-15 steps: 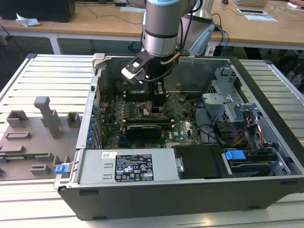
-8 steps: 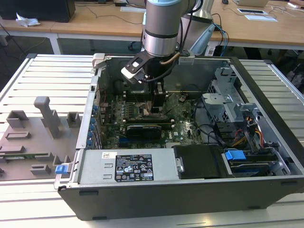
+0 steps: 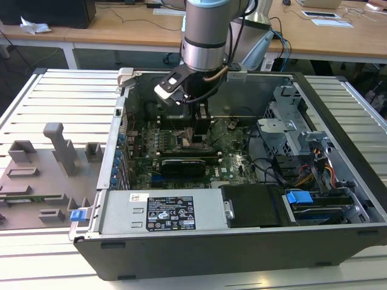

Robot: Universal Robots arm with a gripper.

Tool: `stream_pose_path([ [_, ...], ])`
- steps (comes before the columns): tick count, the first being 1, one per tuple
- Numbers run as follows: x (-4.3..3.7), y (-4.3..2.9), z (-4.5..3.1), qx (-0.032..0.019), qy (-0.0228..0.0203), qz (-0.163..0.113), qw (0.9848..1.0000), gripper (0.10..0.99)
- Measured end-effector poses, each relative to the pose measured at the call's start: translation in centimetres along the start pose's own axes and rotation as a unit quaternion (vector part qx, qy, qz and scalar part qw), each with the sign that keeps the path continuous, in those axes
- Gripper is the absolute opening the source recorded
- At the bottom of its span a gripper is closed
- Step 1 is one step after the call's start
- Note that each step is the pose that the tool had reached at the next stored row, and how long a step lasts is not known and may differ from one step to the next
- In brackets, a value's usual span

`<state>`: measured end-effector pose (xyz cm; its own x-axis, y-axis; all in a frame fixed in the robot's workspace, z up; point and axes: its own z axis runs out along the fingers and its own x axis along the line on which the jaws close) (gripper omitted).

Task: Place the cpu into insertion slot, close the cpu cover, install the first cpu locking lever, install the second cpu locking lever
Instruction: 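Place the cpu into insertion slot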

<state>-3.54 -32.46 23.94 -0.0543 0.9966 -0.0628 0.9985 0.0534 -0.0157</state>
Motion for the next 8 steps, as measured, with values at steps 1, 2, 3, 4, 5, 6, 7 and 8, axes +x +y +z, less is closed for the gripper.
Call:
stream_pose_path([
  [1, 0.14, 0.01, 0.01, 0.0000, 0.0000, 0.000, 1.0000, 0.541],
  [2, 0.31, 0.01, 0.02, 0.0001, -0.0001, 0.000, 1.0000, 0.541],
  [3, 0.44, 0.02, 0.03, 0.0000, -0.0001, 0.000, 1.0000, 0.541],
  [4, 0.84, 0.05, 0.07, 0.0000, 0.0000, 0.000, 1.0000, 0.541],
  [5, 1.12, 0.06, 0.10, 0.0000, 0.0000, 0.000, 1.0000, 0.541],
  [6, 1.24, 0.07, 0.13, 0.0000, -0.0001, 0.000, 1.0000, 0.541],
  [7, 1.32, 0.07, 0.18, 0.0000, 0.0000, 0.000, 1.0000, 0.541],
  [8, 1.39, 0.08, 0.29, -0.0001, 0.0000, 0.000, 1.0000, 0.541],
])
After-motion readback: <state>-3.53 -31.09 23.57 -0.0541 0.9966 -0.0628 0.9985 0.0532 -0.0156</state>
